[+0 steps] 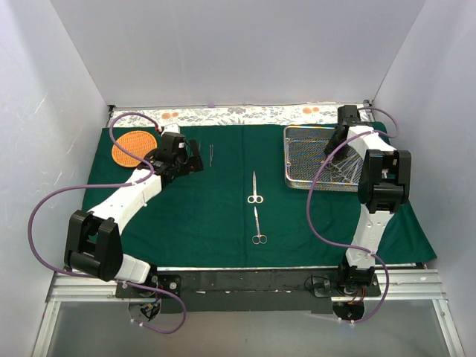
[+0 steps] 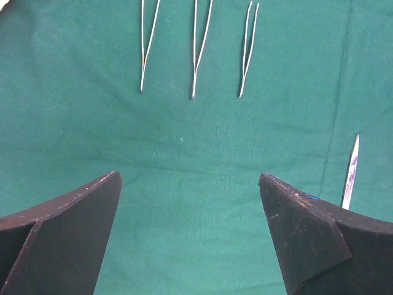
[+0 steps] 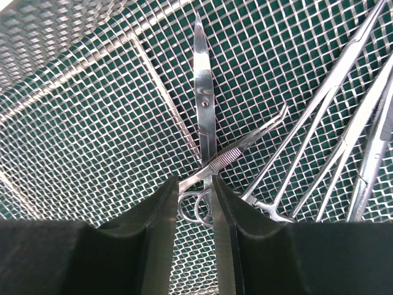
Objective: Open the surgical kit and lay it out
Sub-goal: Pick up the medical item from the container.
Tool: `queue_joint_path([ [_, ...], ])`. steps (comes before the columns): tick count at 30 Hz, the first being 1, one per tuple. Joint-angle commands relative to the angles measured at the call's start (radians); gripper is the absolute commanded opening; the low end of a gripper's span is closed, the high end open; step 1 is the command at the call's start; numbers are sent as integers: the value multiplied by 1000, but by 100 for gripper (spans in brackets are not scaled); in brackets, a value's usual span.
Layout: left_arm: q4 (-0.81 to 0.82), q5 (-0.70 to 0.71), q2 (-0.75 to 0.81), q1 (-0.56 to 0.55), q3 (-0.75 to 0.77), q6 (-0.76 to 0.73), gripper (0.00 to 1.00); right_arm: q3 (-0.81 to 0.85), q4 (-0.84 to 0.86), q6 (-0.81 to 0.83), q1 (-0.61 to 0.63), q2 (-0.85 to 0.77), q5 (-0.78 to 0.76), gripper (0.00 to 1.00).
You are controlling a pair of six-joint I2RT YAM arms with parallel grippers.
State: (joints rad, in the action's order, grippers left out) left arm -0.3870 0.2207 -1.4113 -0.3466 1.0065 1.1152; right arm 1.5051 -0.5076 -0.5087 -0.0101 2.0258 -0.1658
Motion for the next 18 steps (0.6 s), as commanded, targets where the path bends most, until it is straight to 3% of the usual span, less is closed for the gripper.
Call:
queue_joint_path([
  [1,16,3,18,-3,-12,-14,95,69,-35,-11,2,-13,-38,36],
  [9,23,-1,17,-3,-22,-18,95,86,-37,-30,9,8,15,36],
  [18,27,-12,11,-3,-26,-18,95,-43,-3,-19,4,-13,64,37],
])
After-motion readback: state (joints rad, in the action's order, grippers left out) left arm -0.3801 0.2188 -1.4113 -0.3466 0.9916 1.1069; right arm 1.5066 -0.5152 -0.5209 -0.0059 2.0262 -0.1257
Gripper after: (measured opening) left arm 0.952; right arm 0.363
